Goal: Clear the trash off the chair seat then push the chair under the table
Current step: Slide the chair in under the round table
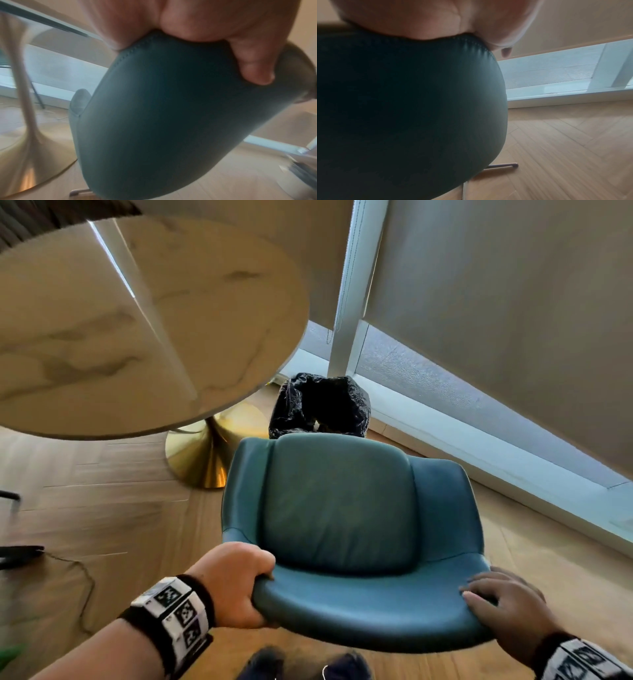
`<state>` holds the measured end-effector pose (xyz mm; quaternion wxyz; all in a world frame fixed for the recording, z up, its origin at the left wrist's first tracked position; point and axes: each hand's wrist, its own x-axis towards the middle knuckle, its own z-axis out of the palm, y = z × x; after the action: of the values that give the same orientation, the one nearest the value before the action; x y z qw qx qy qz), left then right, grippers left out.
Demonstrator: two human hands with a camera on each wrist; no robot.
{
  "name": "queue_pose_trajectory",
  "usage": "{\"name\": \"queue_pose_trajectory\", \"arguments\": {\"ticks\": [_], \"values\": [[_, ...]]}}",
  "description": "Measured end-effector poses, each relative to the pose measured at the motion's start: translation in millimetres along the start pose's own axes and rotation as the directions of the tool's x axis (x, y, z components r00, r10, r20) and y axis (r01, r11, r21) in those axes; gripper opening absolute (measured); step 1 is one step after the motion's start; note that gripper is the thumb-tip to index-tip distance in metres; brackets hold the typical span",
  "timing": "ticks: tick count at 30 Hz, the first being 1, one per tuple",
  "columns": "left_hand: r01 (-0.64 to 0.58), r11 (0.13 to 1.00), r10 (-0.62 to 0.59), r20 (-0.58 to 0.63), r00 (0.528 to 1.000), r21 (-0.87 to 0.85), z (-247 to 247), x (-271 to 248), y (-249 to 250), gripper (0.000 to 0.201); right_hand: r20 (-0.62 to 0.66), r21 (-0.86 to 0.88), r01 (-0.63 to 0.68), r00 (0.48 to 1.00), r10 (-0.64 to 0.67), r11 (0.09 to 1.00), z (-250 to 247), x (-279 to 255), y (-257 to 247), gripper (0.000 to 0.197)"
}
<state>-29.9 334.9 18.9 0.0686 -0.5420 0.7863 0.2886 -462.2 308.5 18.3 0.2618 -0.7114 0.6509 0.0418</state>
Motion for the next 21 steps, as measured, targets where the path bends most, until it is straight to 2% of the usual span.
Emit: {"name": "queue_pose_trajectory", "arguments": {"ticks": [3,6,9,14,18,21], "values": [[0.049,0.999,-0.049,0.014,0.999,-0.017,-4.2,-11.1,-14.4,0.079,0.016,-0.029,0.044,0.999,-0.043,0.999,6.3,7.8,-16.4,0.028],[0.109,0.987,-0.109,0.004,0.994,-0.115,-5.5,-22.9,-27.5,0.092,0.028,-0.028,0.093,0.995,-0.092,0.995,12.2,15.2,-34.8,0.028],[0.189,0.954,-0.203,-0.037,0.978,-0.231,-2.6,-33.0,-38.1,0.085,0.039,-0.015,0.12,0.992,-0.119,0.993,15.7,16.2,-48.9,0.033],[0.246,0.943,-0.266,-0.061,0.962,-0.224,1.5,-42.3,-42.1,0.063,0.033,0.024,0.108,0.993,-0.109,0.994,26.2,9.9,-63.2,0.038],[0.278,0.938,-0.301,-0.09,0.949,-0.21,4.7,-50.1,-40.9,0.059,0.025,0.009,0.127,0.992,-0.127,0.992,27.2,4.2,-72.0,0.044],[0.295,0.932,-0.321,-0.104,0.941,-0.209,10.4,-62.0,-37.7,0.055,0.028,-0.004,0.144,0.989,-0.143,0.99,28.8,0.7,-75.7,0.04]]}}
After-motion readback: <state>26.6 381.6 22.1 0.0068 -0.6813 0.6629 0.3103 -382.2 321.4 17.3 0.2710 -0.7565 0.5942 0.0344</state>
